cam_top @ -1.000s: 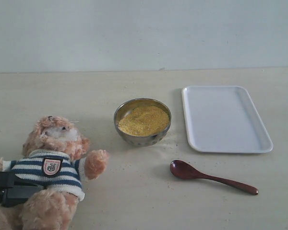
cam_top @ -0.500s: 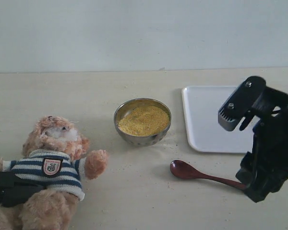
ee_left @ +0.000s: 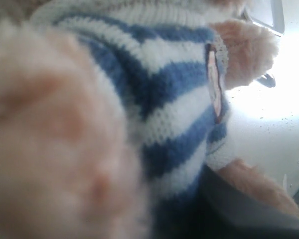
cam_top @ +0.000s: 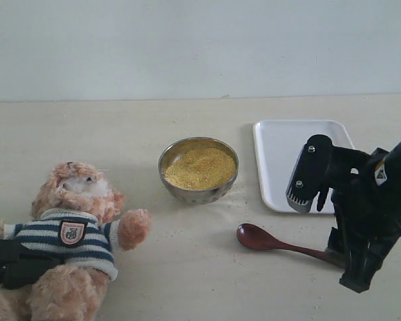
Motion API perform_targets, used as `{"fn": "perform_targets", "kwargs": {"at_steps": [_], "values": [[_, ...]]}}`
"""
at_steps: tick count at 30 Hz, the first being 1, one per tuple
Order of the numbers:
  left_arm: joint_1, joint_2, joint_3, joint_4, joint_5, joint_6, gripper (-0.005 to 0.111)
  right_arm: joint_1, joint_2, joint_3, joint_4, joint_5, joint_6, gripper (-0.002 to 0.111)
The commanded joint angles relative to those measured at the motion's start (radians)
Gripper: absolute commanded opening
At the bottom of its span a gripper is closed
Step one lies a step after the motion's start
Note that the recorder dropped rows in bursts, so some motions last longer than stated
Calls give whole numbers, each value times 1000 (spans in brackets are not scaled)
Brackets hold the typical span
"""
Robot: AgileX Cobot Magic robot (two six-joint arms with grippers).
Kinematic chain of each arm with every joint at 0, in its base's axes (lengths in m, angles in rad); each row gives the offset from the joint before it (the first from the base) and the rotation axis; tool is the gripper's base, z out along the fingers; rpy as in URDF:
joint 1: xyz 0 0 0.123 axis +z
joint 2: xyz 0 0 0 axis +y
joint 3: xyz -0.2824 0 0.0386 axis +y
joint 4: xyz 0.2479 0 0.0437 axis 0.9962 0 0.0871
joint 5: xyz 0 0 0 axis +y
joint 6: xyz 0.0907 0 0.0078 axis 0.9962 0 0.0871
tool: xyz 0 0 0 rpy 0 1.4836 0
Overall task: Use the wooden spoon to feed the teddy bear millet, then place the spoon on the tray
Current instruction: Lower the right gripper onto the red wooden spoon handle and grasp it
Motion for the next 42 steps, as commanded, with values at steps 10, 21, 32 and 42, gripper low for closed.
{"fn": "perform_targets", "kwargs": {"at_steps": [10,21,32,42], "values": [[1,-1,1,-8,25,9,7,1,109,-28,-10,6,-18,60],[1,-1,1,-8,25,10,7,1,288,-96,-13,-15,-30,60],[1,-1,1,-8,25,10,7,-22,357,-105,-77,-63,-37,58],[1,-1,1,-8,23,12,7,-80,383,-105,47,-47,-88,52]]}}
